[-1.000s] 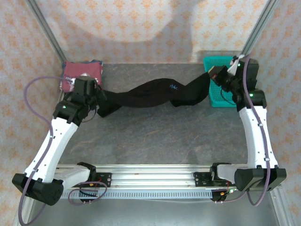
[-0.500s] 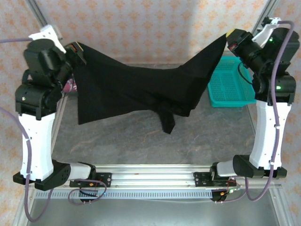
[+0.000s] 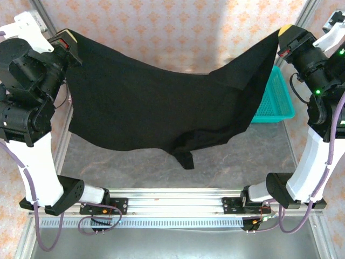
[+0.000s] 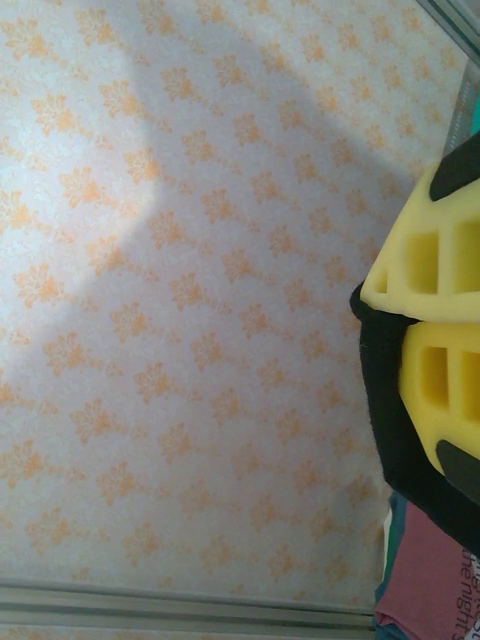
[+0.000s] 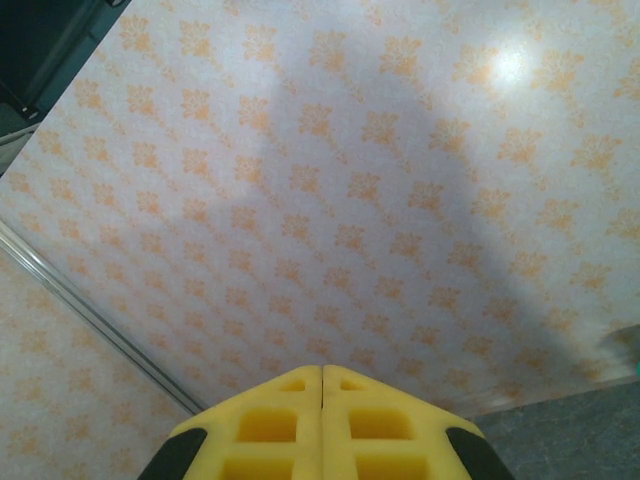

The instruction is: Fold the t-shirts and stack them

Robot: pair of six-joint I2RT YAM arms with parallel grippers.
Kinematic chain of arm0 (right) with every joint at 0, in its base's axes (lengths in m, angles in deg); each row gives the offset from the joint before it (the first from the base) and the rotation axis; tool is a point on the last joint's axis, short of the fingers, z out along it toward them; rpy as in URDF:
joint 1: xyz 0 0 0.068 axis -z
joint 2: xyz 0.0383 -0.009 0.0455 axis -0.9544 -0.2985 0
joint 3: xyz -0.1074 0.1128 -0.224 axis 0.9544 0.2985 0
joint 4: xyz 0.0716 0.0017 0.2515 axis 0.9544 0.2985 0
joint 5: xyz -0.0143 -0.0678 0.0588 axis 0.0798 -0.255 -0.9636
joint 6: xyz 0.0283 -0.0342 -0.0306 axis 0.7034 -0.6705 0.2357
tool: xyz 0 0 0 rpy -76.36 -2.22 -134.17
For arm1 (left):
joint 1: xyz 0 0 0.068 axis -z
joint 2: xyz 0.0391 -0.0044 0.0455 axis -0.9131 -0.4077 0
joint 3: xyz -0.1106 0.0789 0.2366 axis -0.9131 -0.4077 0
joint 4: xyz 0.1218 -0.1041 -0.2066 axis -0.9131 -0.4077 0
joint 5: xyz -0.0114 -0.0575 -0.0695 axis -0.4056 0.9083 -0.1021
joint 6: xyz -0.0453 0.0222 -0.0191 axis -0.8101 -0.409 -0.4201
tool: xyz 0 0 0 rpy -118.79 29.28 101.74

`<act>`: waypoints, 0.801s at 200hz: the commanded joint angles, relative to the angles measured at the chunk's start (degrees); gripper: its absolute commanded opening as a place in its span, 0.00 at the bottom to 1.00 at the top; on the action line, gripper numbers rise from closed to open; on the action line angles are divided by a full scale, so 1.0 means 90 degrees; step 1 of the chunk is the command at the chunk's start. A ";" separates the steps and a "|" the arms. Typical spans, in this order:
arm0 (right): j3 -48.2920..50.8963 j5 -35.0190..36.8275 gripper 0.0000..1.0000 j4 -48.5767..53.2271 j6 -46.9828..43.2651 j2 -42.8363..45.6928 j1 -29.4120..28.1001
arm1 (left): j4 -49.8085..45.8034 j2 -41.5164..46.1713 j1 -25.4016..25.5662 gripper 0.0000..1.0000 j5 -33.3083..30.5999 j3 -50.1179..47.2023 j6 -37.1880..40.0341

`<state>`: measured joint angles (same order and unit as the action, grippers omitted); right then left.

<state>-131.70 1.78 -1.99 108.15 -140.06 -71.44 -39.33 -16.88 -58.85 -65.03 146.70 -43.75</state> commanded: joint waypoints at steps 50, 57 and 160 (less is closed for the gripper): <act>-0.0423 -0.0166 0.00 -0.0499 0.0470 0.0469 0.0043 | 0.0560 0.0765 -0.0036 0.00 0.0847 0.0152 0.0155; -0.0459 -0.0148 0.00 -0.0544 0.0509 0.0515 0.0038 | 0.0613 0.0824 -0.0036 0.00 0.0883 0.0149 0.0150; -0.0738 -0.0281 0.00 -0.0916 0.0589 -0.0616 0.0037 | 0.1002 -0.0011 -0.0037 0.00 0.0894 -0.0019 0.0227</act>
<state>-138.56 1.06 -7.02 112.93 -139.42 -71.44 -33.12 -12.45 -58.87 -56.81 148.19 -43.55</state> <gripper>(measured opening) 0.046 0.038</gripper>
